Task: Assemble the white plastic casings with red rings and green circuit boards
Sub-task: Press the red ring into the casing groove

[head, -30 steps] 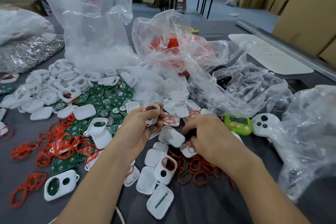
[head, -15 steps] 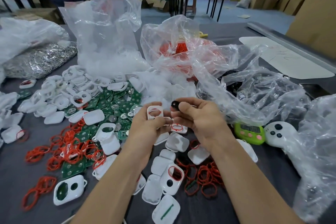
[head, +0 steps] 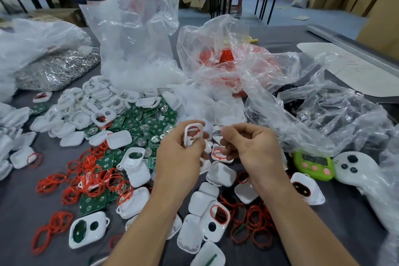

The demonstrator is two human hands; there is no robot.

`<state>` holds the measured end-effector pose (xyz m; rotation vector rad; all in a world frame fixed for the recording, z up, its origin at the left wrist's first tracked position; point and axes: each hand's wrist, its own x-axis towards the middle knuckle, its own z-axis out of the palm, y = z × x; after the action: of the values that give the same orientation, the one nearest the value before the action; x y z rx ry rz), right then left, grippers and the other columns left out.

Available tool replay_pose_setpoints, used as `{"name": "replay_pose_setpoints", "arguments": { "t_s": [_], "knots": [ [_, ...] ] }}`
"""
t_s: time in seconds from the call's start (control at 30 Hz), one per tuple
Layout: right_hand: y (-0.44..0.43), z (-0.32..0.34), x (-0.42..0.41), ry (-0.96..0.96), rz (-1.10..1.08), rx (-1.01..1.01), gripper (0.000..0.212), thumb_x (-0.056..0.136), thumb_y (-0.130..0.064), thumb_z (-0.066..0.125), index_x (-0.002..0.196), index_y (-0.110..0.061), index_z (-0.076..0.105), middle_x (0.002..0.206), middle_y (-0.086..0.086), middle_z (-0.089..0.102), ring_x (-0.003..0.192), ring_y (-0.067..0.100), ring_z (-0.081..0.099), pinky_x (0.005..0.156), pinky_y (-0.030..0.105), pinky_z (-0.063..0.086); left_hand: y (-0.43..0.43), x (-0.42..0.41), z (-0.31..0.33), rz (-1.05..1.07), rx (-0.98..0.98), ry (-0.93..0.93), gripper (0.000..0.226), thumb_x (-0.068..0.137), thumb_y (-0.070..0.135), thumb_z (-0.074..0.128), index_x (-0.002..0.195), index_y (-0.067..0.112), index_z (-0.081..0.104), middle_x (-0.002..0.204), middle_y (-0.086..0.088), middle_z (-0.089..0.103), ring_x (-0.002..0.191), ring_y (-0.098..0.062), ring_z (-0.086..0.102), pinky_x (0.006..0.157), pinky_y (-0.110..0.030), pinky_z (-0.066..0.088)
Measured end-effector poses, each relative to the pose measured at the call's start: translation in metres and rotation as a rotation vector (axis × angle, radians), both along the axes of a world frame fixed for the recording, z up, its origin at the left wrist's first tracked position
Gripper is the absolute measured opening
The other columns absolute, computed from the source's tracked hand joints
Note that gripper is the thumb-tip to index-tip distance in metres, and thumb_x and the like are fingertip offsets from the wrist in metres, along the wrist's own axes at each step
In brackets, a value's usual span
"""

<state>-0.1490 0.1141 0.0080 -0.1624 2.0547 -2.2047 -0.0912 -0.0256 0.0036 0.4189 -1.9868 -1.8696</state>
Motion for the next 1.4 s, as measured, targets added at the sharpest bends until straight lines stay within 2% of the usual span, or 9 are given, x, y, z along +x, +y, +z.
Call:
{"name": "replay_pose_setpoints", "arguments": {
  "t_s": [0.1, 0.23, 0.3, 0.43, 0.57, 0.7, 0.9, 1.07, 1.4],
  "knots": [
    [-0.002, -0.001, 0.002, 0.085, 0.008, 0.077, 0.009, 0.083, -0.022, 0.086, 0.077, -0.018, 0.080, 0.063, 0.010, 0.073, 0.048, 0.019, 0.066, 0.047, 0.024, 0.052, 0.002, 0.000, -0.001, -0.035, -0.157, -0.022, 0.043, 0.091, 0.003, 0.065, 0.094, 0.045, 0.076, 0.080, 0.008, 0.075, 0.068, -0.028, 0.069, 0.057, -0.045, 0.058],
    [-0.005, 0.000, 0.006, 0.160, 0.016, 0.142, 0.011, 0.078, -0.025, 0.089, 0.078, -0.020, 0.080, 0.065, 0.005, 0.075, 0.055, 0.021, 0.072, 0.053, 0.025, 0.055, 0.004, 0.001, -0.003, -0.050, -0.245, -0.039, 0.035, 0.090, 0.006, 0.071, 0.097, 0.039, 0.078, 0.077, 0.017, 0.075, 0.067, -0.005, 0.071, 0.055, -0.016, 0.053],
    [-0.006, 0.002, 0.008, 0.145, 0.083, 0.075, 0.007, 0.079, -0.019, 0.086, 0.083, -0.021, 0.081, 0.071, 0.006, 0.077, 0.062, 0.023, 0.075, 0.058, 0.025, 0.058, 0.003, 0.001, -0.003, -0.006, -0.219, 0.003, 0.029, 0.091, 0.009, 0.073, 0.093, 0.037, 0.079, 0.078, 0.014, 0.077, 0.072, -0.006, 0.073, 0.061, -0.016, 0.055],
    [-0.007, 0.000, 0.006, 0.162, 0.053, 0.077, 0.018, 0.084, -0.010, 0.080, 0.086, -0.028, 0.082, 0.078, 0.001, 0.079, 0.070, 0.019, 0.077, 0.064, 0.026, 0.060, 0.000, -0.001, 0.000, -0.017, 0.037, 0.023, 0.029, 0.096, 0.004, 0.066, 0.084, 0.026, 0.081, 0.080, -0.004, 0.079, 0.077, -0.026, 0.078, 0.070, -0.036, 0.062],
    [-0.008, -0.005, 0.006, 0.252, -0.038, 0.151, 0.013, 0.082, -0.020, 0.083, 0.087, -0.032, 0.082, 0.080, -0.010, 0.079, 0.077, 0.011, 0.077, 0.070, 0.024, 0.060, 0.006, 0.001, 0.006, -0.132, 0.294, -0.025, 0.039, 0.097, -0.001, 0.062, 0.072, 0.024, 0.079, 0.081, -0.015, 0.078, 0.075, -0.031, 0.078, 0.062, -0.030, 0.061],
    [-0.010, -0.004, 0.005, 0.244, -0.089, 0.125, 0.015, 0.086, -0.015, 0.080, 0.082, -0.029, 0.081, 0.074, -0.009, 0.078, 0.068, 0.009, 0.074, 0.062, 0.017, 0.054, 0.006, 0.000, 0.005, -0.171, 0.354, -0.053, 0.023, 0.098, 0.002, 0.061, 0.085, 0.014, 0.075, 0.082, -0.016, 0.078, 0.066, -0.026, 0.075, 0.055, -0.028, 0.059],
    [-0.003, 0.001, 0.005, 0.302, -0.155, 0.192, 0.012, 0.092, -0.012, 0.076, 0.086, -0.024, 0.075, 0.061, -0.005, 0.073, 0.048, 0.008, 0.067, 0.049, 0.014, 0.049, 0.001, 0.001, -0.001, -0.161, 0.140, -0.148, 0.010, 0.102, 0.009, 0.050, 0.106, 0.017, 0.054, 0.066, -0.013, 0.071, 0.050, -0.029, 0.065, 0.044, -0.030, 0.051],
    [-0.005, 0.001, 0.008, 0.318, -0.036, 0.187, 0.021, 0.086, -0.002, 0.078, 0.080, -0.022, 0.076, 0.066, -0.004, 0.075, 0.057, 0.015, 0.074, 0.055, 0.021, 0.058, -0.002, -0.001, -0.004, -0.136, -0.075, -0.154, 0.021, 0.092, 0.012, 0.058, 0.086, 0.031, 0.065, 0.063, -0.009, 0.072, 0.042, -0.027, 0.063, 0.041, -0.026, 0.047],
    [-0.004, 0.002, 0.008, 0.299, -0.089, 0.299, 0.022, 0.080, -0.010, 0.084, 0.076, -0.032, 0.081, 0.082, -0.015, 0.076, 0.072, 0.010, 0.072, 0.063, 0.023, 0.058, 0.008, 0.002, -0.001, -0.271, 0.181, -0.091, 0.024, 0.103, 0.005, 0.052, 0.109, 0.016, 0.072, 0.081, -0.004, 0.075, 0.087, -0.024, 0.077, 0.069, -0.033, 0.062]
  ]
}}
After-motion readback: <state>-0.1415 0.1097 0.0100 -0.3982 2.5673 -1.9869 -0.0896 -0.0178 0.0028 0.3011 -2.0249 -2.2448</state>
